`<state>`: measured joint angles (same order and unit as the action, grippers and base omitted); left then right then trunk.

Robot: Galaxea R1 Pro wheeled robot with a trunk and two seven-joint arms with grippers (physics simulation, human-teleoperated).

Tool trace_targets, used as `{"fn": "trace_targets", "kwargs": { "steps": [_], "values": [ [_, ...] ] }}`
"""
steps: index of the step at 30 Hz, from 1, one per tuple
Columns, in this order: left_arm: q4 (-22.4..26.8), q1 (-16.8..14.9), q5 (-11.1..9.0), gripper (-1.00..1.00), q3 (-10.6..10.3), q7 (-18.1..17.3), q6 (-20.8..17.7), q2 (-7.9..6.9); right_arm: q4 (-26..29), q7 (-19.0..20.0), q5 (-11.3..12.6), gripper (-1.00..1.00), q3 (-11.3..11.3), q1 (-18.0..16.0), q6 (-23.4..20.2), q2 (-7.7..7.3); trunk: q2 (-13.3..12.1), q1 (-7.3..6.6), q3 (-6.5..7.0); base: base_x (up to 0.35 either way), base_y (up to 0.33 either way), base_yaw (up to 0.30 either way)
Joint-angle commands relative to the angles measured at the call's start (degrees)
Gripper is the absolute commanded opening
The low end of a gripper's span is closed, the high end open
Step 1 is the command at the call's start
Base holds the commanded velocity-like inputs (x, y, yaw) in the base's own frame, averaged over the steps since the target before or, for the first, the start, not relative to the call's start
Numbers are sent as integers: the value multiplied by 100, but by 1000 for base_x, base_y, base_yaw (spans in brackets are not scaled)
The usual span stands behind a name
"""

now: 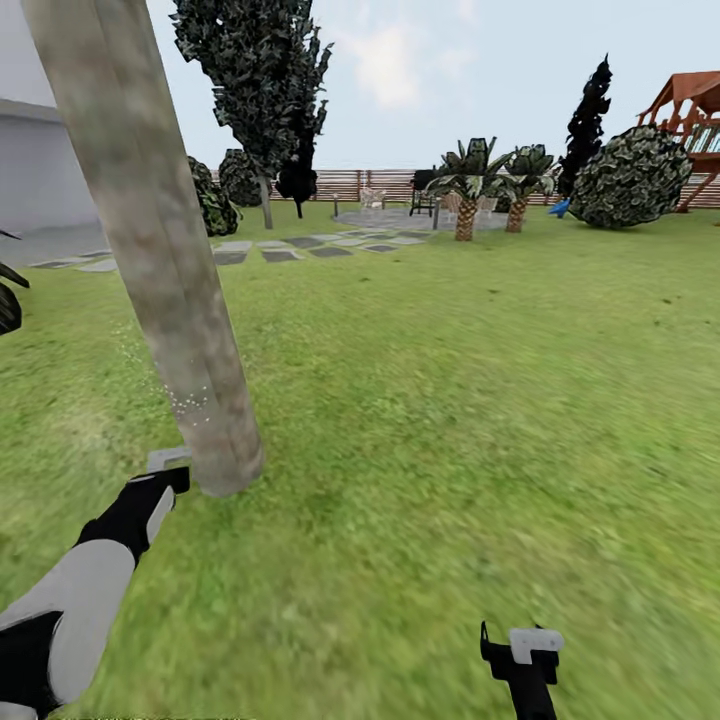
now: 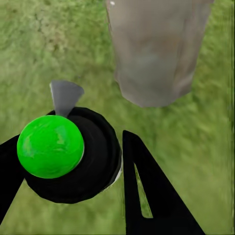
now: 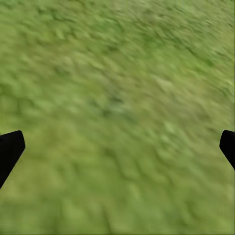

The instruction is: In the garden, pick up the pesticide atomizer on the floor and spray pesticide onto both trees until each tree trunk is fully covered.

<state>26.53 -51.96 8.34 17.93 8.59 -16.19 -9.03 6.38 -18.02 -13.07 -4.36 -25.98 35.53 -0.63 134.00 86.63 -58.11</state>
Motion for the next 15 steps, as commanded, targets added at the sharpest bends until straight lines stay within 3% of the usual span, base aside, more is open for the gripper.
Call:
{"fn": "trace_targets", "kwargs": {
  "steps": [1, 3, 6, 9, 11, 15],
  "values": [
    [155, -85, 66, -100, -44, -12, -154, 50, -5, -17, -58, 100, -42, -3, 15, 1, 2, -1, -6, 0, 0, 59],
    [335, -353, 55, -100, -264, -15, -305, 111, -5, -17, -63, 100, -39, -3, 15, 1, 2, -1, -6, 0, 0, 15],
    [358, -780, 58, -100, -344, -22, -689, 111, -5, -17, -61, 100, -40, -3, 15, 1, 2, -1, -6, 0, 0, 3],
    [369, -967, 74, -100, -371, -34, -837, -205, -5, -17, -57, 100, -47, -3, 15, 1, 2, -1, -6, 0, 0, 0],
    [367, -967, 66, -100, -377, -39, -843, -248, -5, -17, -57, 100, -44, -3, 15, 1, 2, -1, -6, 0, 0, 0],
    [382, -1093, 67, -100, -585, -218, -867, 236, -5, -17, -58, 100, -42, -3, 15, 1, 2, -1, -6, 0, 0, 0]
  ]
}}
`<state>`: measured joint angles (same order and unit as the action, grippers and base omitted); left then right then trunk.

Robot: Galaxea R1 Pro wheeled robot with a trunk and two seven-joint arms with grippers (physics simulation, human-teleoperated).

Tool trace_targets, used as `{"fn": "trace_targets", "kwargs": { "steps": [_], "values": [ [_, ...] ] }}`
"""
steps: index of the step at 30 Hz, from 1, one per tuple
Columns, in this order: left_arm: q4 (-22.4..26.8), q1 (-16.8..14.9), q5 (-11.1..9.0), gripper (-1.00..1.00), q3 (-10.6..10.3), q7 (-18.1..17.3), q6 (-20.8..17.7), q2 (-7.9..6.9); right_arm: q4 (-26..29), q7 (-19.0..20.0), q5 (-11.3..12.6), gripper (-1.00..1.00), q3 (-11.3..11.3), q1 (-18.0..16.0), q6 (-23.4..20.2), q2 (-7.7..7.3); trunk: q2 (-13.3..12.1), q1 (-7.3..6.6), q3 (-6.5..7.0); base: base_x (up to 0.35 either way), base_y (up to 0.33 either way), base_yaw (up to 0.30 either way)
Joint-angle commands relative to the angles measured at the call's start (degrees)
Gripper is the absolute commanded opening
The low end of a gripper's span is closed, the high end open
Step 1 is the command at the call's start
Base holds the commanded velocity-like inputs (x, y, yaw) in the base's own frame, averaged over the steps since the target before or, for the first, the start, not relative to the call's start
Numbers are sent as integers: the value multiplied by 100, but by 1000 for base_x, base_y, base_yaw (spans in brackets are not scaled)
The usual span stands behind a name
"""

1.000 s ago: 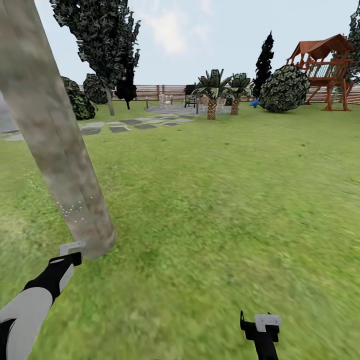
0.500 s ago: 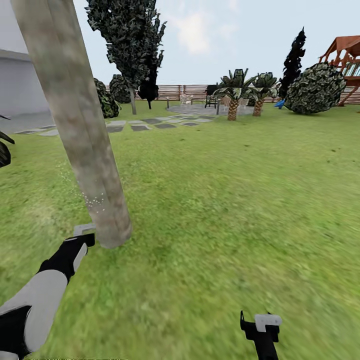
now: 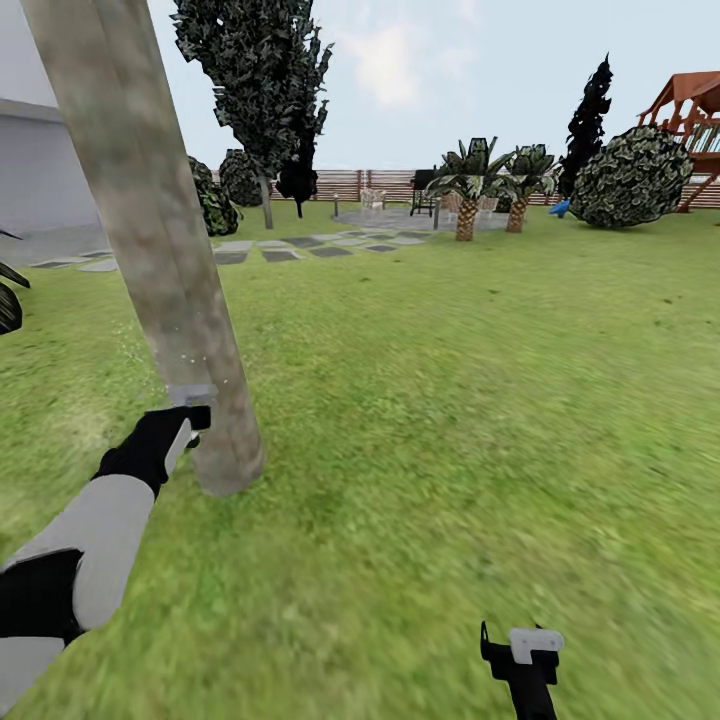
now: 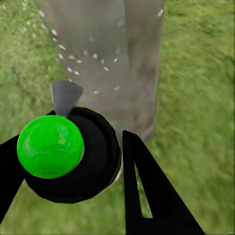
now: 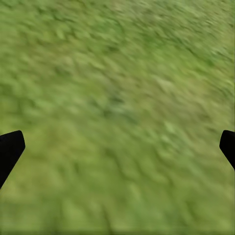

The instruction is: In the garden, pick up the pesticide atomizer on the floor and spray pesticide onto both trees until each tree trunk is fully covered.

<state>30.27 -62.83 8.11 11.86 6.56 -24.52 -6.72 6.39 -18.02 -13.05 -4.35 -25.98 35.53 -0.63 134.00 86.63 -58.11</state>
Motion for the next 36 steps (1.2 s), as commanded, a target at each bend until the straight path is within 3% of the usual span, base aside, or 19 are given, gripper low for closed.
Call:
{"fn": "trace_targets", "kwargs": {
  "steps": [1, 2, 3, 8, 10, 11, 13, 17, 29, 31, 33, 36],
  "values": [
    [3, -164, 86, -100, -4, -42, -163, 24, -6, -17, -63, 100, -46, -4, 16, 2, 2, -1, -6, 0, 0, 0],
    [10, -273, 86, -100, -13, -128, -406, -70, -6, -17, -63, 100, -44, -4, 16, 2, 2, -1, -6, 0, 0, 0],
    [23, -315, 84, -100, -15, -299, -564, -301, -6, -17, -65, 100, -43, -4, 16, 2, 2, -1, -6, 0, 0, 0],
    [-35, -263, 131, -100, -47, -869, -684, -1081, -6, -9, -66, 100, -40, -4, 16, 2, 2, -1, -6, 0, 0, 0],
    [-49, -234, 127, -100, -56, -934, -684, -1224, -6, -9, -66, 100, -40, -4, 16, 2, 2, -1, -6, 0, 0, 0],
    [-53, -223, 129, -100, -82, -1017, -684, -1248, -6, -8, -66, 100, -40, -4, 16, 2, 2, -1, -6, 0, 0, 0],
    [-78, -210, 103, -100, -571, -1352, -698, -1251, -6, -8, -66, 100, -40, -4, 16, 2, 2, -1, -6, 0, 0, 0],
    [-546, -53, 67, -100, -810, -1521, -627, -1230, -6, -8, -66, 100, -40, -4, 16, 2, 2, -1, -6, 0, 0, 0],
    [-336, -117, 82, -100, -790, -1518, -685, -1298, -8, 1, -66, 100, -40, -4, 15, 2, 2, -1, -6, 193, 0, 0],
    [-331, -116, 80, -100, -790, -1518, -685, -1377, -7, 1, -66, 100, -40, -4, 14, 2, 2, -1, -6, 71, 0, 0],
    [-338, -78, 82, -100, -783, -1529, -683, -1596, -9, 1, -66, 100, -40, -4, 15, 2, 2, -1, -6, 11, 0, 0],
    [-412, -4, 79, -100, -792, -1531, -615, -1717, -8, 1, -66, 100, -40, -4, 15, 2, 2, -1, -6, 3, 0, 0]
  ]
}}
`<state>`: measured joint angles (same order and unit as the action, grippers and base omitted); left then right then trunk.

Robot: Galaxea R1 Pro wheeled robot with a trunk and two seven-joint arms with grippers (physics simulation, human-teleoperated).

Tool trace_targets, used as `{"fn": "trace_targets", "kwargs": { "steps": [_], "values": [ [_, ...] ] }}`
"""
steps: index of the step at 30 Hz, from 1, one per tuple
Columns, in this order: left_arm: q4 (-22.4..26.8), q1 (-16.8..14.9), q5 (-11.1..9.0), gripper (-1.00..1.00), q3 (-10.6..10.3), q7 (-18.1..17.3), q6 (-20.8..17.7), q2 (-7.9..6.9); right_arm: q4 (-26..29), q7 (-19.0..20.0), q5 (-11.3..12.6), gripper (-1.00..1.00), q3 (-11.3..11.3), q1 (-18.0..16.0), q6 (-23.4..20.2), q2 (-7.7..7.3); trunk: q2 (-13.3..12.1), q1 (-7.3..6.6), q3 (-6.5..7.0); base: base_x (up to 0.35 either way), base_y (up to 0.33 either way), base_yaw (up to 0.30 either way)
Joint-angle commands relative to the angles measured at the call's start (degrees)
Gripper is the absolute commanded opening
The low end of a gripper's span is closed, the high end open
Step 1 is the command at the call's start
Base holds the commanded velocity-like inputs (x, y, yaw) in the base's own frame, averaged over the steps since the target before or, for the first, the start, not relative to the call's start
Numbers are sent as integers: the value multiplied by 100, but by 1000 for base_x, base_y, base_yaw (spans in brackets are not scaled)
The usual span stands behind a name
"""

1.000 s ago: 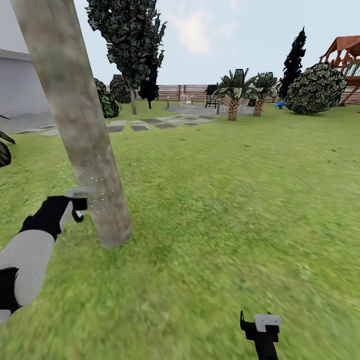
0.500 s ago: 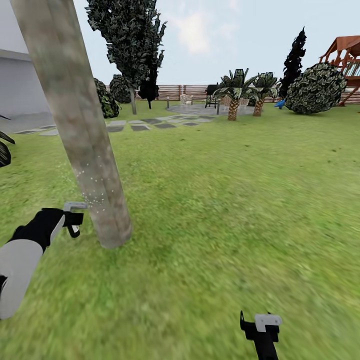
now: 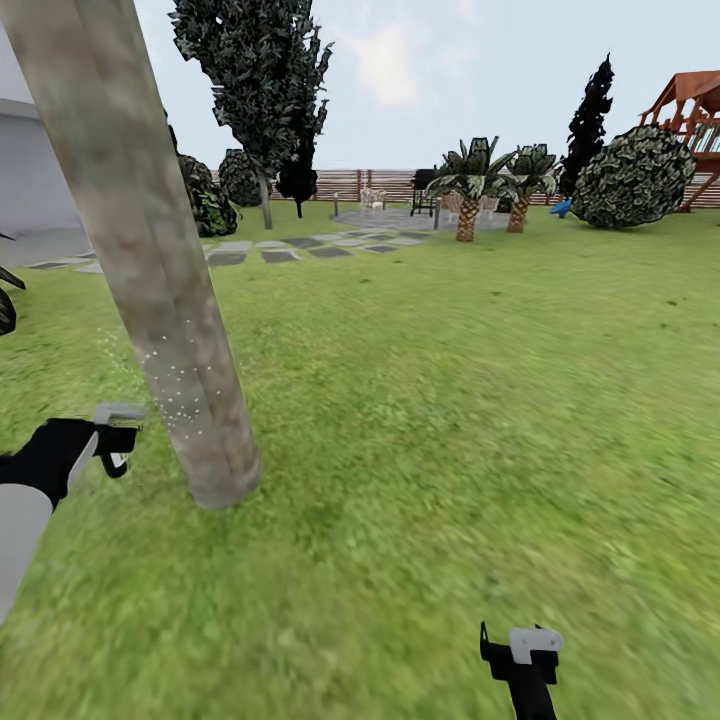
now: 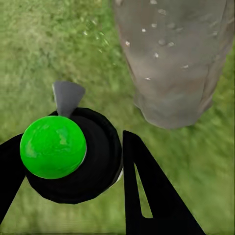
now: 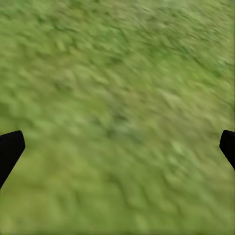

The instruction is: In the garden, pick up the pesticide atomizer on the floor and spray pesticide onto both trees until each tree trunk is fully covered.

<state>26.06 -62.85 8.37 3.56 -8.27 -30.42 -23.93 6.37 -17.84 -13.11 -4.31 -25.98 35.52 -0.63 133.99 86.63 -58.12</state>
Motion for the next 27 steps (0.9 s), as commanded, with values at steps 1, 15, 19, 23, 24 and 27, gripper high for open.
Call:
{"fn": "trace_targets", "kwargs": {
  "steps": [1, 15, 19, 23, 24, 27],
  "values": [
    [-20, 122, 41, -100, 31, -41, 34, 4, -6, -18, -60, 100, -44, -4, 16, 1, 2, -1, -5, 0, 0, 0],
    [33, 458, -302, -100, 81, 62, 282, 272, -5, -18, -60, 100, -44, -4, 16, 1, 2, -1, -5, 88, -146, 104],
    [29, 462, -306, -100, 77, 67, 289, 275, -4, -24, -55, 100, -46, -4, 16, 1, 2, -1, -5, 143, -241, 9],
    [31, 462, -309, -100, 76, 68, 291, 283, -4, -42, -51, 100, -52, -4, 16, -6, 2, -1, -5, 111, -255, 1],
    [31, 462, -309, -100, 76, 69, 291, 283, -4, -43, -51, 100, -52, -4, 16, -7, 2, -1, -5, 90, -263, 0],
    [31, 464, -309, -100, 78, 71, 291, 287, -4, -44, -51, 100, -52, -4, 16, -7, 2, -1, -5, 30, -267, 0]
  ]
}}
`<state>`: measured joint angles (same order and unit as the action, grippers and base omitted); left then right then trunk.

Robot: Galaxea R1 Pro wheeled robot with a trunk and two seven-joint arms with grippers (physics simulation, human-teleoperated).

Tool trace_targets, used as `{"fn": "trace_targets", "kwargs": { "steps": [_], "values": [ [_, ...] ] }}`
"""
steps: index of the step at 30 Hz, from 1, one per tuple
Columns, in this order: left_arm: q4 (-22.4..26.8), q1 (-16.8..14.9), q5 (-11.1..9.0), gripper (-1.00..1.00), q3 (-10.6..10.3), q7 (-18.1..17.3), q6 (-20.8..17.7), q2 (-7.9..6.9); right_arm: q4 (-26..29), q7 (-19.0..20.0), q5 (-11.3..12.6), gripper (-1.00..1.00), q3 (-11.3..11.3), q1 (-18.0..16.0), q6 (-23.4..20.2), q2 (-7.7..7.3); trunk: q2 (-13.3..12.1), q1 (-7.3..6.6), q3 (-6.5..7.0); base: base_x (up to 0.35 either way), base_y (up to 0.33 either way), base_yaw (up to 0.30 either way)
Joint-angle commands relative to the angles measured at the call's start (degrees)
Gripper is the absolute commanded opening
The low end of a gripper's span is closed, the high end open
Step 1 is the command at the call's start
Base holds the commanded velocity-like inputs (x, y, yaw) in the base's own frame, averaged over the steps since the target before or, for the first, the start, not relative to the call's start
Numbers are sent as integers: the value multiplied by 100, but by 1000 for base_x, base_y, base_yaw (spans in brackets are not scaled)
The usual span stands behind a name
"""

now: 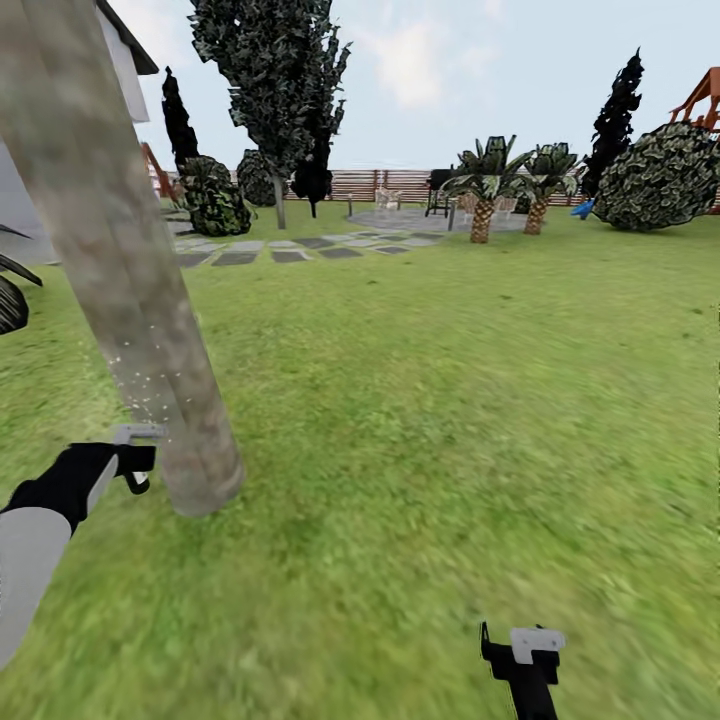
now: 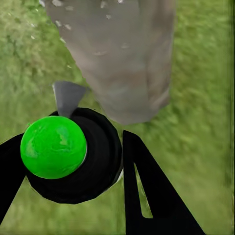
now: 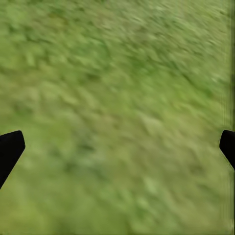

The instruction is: In the garden, pick up the pesticide atomizer on the floor and spray pesticide onto both trees until each tree trunk is fully covered.

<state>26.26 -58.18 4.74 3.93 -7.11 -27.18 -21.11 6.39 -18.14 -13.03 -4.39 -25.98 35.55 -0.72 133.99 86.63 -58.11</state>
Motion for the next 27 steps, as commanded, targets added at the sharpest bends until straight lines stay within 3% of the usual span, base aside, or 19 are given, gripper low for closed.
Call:
{"fn": "trace_targets", "kwargs": {
  "steps": [1, 15, 18, 21, 24, 27],
  "values": [
    [11, -3, 55, -100, 43, -45, -33, 21, -7, -14, -63, 100, -45, -4, 14, 2, 2, -1, -5, 5, -268, 0],
    [20, -5, 65, -100, 61, -15, -33, 83, -6, -6, -62, 100, -38, -4, 14, 6, 2, -1, -5, 0, -271, 1],
    [6, -3, 69, -100, 118, 136, -31, 81, -6, -6, -60, 100, -37, -4, 14, 10, 2, -1, -5, 0, -272, 130],
    [-72, 32, 84, -100, 335, 272, -10, 76, -6, -6, -62, 100, -36, -4, 14, 11, 2, -1, -5, 0, -272, 255],
    [-84, 154, 69, -100, 368, 642, -7, 79, -6, -6, -62, 100, -36, -4, 14, 11, 2, -1, -5, 0, -272, 274],
    [-87, 181, 48, -100, 371, 778, -7, 89, -7, -6, -67, 100, -36, -4, 14, 11, 2, -1, -5, 0, -272, 274]
  ]
}}
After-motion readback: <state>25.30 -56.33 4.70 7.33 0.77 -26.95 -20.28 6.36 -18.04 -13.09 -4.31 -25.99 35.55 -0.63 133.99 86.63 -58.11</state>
